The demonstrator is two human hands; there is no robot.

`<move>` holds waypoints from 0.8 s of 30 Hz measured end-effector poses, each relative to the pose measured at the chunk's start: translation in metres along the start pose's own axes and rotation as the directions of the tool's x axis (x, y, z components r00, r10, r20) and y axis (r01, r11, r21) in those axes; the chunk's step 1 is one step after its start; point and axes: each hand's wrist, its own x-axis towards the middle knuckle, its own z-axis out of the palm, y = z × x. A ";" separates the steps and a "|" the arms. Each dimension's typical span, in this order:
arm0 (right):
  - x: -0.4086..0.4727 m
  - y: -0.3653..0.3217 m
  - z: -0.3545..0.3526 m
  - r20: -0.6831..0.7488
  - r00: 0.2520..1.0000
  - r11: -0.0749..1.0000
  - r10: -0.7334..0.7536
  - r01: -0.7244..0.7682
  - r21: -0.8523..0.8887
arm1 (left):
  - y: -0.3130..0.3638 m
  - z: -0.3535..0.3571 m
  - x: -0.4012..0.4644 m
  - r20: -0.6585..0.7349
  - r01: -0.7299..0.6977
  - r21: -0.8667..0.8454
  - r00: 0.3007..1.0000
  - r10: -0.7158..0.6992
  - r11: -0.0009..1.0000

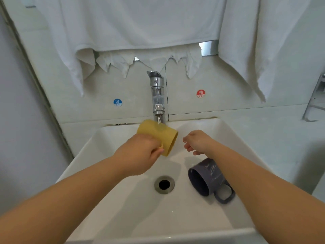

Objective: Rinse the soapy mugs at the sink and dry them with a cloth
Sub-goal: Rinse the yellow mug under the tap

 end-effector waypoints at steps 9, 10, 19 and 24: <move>0.001 0.001 0.001 -0.008 1.000 1.000 0.002 -0.002 -0.026 | -0.022 0.004 -0.003 0.115 -0.398 0.538 0.908 0.404 0.743; 0.001 0.001 0.002 -0.008 1.000 0.999 0.000 0.000 -0.032 | -0.020 0.004 -0.004 0.149 -0.412 0.549 0.904 0.400 0.727; 0.001 0.004 0.000 -0.015 1.000 1.000 0.012 -0.012 -0.016 | -0.020 -0.006 0.007 0.286 -0.446 0.631 0.895 0.344 0.635; 0.003 0.003 -0.001 -0.068 0.996 0.998 -0.062 0.061 -0.028 | -0.018 -0.009 -0.005 0.330 -0.407 0.608 0.911 0.249 0.682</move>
